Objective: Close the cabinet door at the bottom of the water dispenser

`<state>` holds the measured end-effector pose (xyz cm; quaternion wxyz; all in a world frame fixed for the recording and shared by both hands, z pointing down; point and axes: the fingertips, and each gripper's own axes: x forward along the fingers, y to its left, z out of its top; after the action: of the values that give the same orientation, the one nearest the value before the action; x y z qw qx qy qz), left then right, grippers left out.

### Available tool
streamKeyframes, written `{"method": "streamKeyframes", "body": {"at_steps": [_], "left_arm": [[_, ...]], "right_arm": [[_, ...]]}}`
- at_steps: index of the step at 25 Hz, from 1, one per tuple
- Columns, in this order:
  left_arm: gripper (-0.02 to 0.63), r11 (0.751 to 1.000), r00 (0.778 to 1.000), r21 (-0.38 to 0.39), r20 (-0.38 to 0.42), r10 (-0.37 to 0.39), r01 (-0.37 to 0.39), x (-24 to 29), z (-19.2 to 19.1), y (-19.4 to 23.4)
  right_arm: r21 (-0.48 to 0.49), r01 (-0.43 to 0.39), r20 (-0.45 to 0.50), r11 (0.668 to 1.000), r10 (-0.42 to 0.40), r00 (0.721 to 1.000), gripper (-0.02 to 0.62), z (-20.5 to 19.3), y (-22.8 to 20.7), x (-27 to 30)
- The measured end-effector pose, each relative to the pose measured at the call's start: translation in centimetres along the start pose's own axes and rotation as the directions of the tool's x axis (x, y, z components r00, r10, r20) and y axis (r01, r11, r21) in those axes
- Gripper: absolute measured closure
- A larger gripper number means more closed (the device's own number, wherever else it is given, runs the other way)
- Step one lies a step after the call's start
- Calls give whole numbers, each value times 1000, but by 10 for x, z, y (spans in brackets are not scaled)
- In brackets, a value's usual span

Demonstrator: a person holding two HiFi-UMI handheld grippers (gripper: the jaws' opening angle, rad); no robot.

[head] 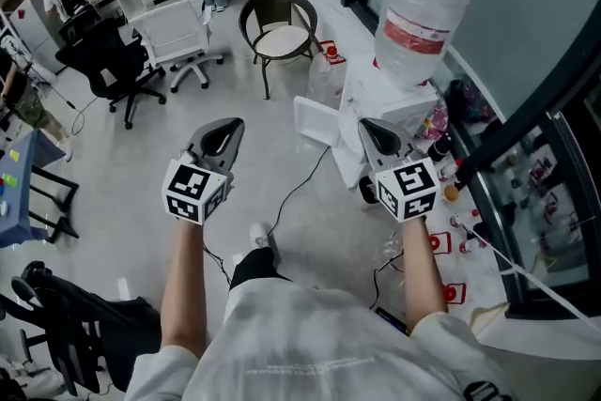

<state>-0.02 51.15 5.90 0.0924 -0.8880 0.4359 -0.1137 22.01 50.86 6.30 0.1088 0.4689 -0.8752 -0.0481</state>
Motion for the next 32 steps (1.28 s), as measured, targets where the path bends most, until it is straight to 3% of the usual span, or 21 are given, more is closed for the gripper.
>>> {"method": "streamKeyframes", "body": {"at_steps": [8,11,16,19,21,24,27,30,32], "left_arm": [[586,999,1000,-34,-1,-12,12,98,-50,83],[588,997,998,-36,-4,-66,66,137,-66,134],[588,976,980,-87,32,-198,200,199,-74,210],[588,967,968,-46,-10,-251,251,240,-94,247],[588,966,964,-17,-59,-260,260,268,-115,272],[586,969,964,-41,-96,-246,243,309,-148,315],[584,968,965,-120,-115,-235,222,350,-184,362],[581,954,959,-203,-131,-251,222,387,-223,397],[504,946,948,-226,-166,-270,230,411,-252,410]], "right_arm": [[0,25,-8,1000,-25,1000,569,-19,-46,100],[-18,65,-36,998,-66,997,569,-15,-59,153],[57,89,-81,994,-84,993,571,-17,-91,252],[92,133,-88,987,-125,988,569,-20,-117,311],[96,148,-133,984,-135,982,569,-34,-130,353],[102,124,-220,987,-99,970,569,-67,-142,417],[115,100,-290,988,-63,955,551,-100,-150,479],[132,84,-355,988,-32,934,493,-133,-151,530],[132,67,-395,989,-9,919,470,-156,-150,557]]}}
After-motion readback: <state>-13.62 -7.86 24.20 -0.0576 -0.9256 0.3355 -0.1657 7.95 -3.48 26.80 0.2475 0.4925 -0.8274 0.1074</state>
